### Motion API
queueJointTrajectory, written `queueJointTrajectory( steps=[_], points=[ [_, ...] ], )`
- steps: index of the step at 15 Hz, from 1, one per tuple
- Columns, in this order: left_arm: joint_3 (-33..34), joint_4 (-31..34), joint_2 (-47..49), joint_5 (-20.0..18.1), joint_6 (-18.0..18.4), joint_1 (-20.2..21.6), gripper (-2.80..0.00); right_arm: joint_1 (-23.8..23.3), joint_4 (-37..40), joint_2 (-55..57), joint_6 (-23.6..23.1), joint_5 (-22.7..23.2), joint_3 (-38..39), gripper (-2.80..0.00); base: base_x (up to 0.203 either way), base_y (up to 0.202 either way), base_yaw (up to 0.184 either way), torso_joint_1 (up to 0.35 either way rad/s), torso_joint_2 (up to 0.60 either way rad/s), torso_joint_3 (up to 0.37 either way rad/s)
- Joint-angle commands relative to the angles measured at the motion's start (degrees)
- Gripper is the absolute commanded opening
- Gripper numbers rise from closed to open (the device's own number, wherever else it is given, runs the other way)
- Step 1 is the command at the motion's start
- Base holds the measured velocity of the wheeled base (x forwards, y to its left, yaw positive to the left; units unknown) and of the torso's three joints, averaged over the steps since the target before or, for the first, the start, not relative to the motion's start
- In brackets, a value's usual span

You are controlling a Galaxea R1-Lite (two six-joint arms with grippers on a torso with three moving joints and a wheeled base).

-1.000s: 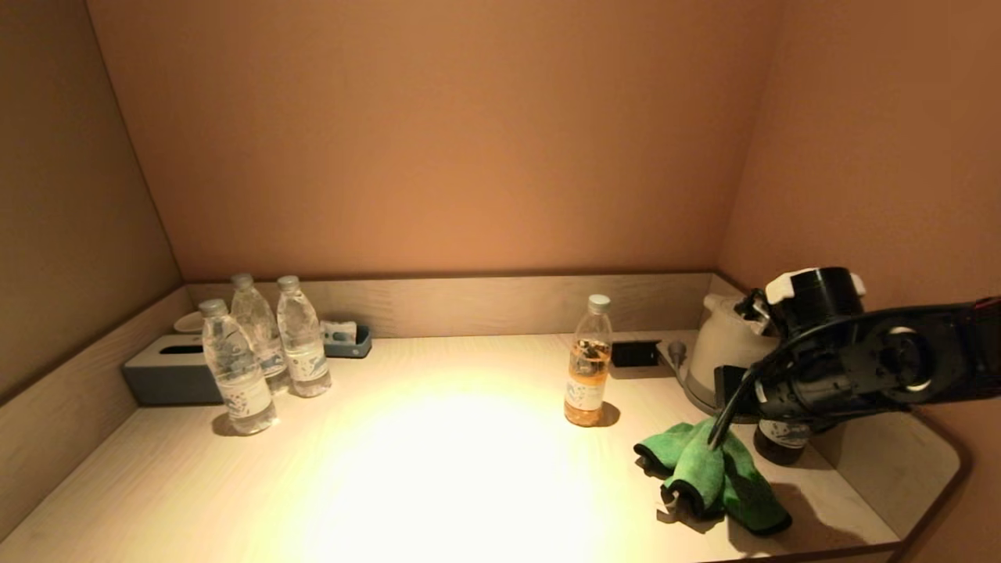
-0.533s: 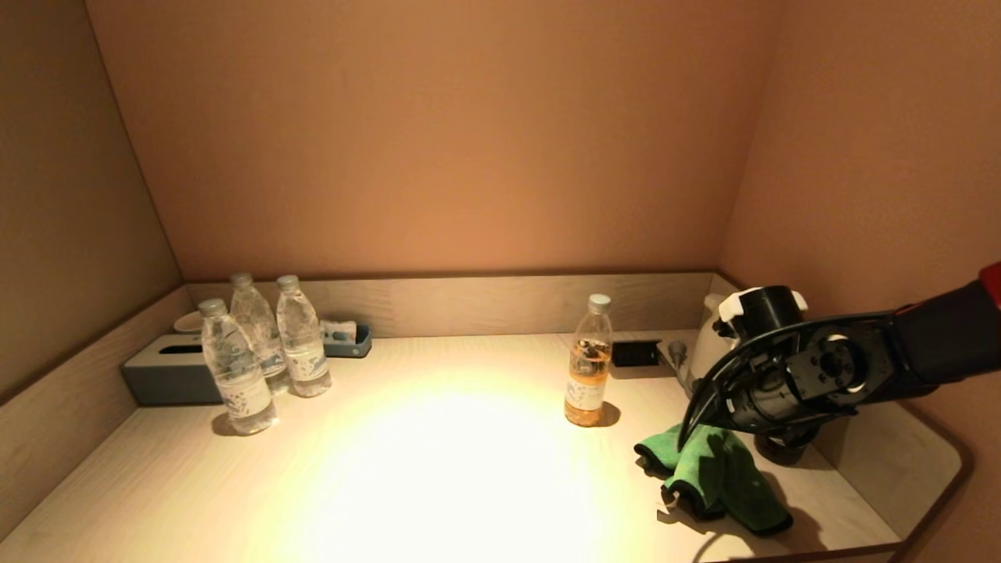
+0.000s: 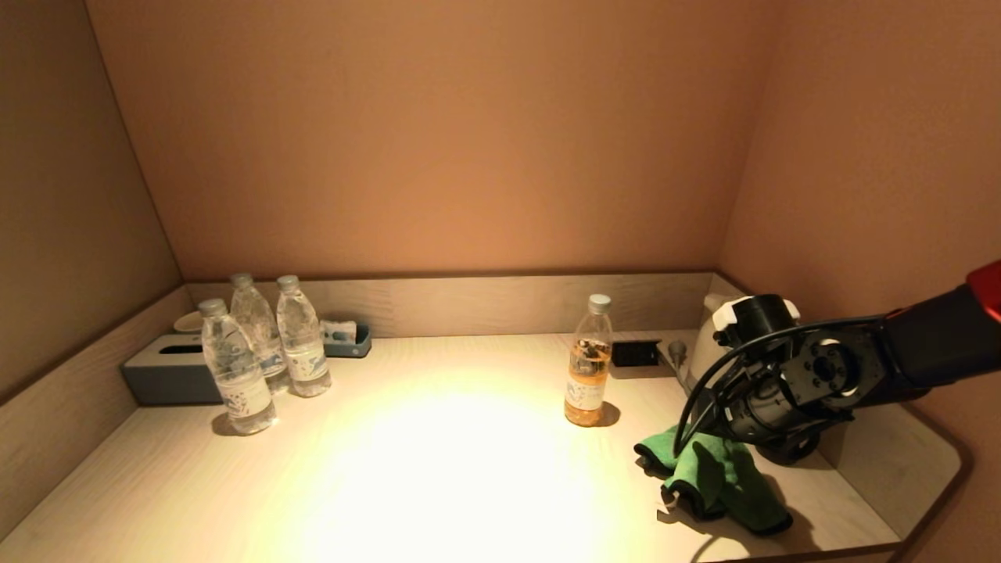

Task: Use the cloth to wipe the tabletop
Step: Pick up the tablecloth

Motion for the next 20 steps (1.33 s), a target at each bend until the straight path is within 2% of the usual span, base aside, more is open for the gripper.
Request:
queueJointTrajectory(
  steps=[1, 17, 18, 20],
  points=[
    [0.01, 0.00, 0.01, -0.02, 0.04, 0.01, -2.80, 0.03, 0.13, 0.90, 1.29, -0.06, 0.13, 0.00, 0.000, 0.000, 0.000, 0.000, 0.00, 0.000],
    [0.01, 0.00, 0.01, -0.02, 0.04, -0.05, -2.80, -0.15, -0.21, 9.93, 4.52, 0.02, -1.85, 0.00, 0.000, 0.000, 0.000, 0.000, 0.00, 0.000],
    [0.10, 0.00, 0.01, -0.02, 0.04, 0.04, -2.80, -0.15, -0.21, 10.11, 4.52, 0.02, -1.94, -2.80, 0.000, 0.000, 0.000, 0.000, 0.00, 0.000],
    [0.02, 0.00, 0.01, -0.02, 0.04, -0.05, -2.80, -0.23, -0.13, 10.65, 4.53, 0.03, -2.20, -2.80, 0.000, 0.000, 0.000, 0.000, 0.00, 0.000]
  ],
)
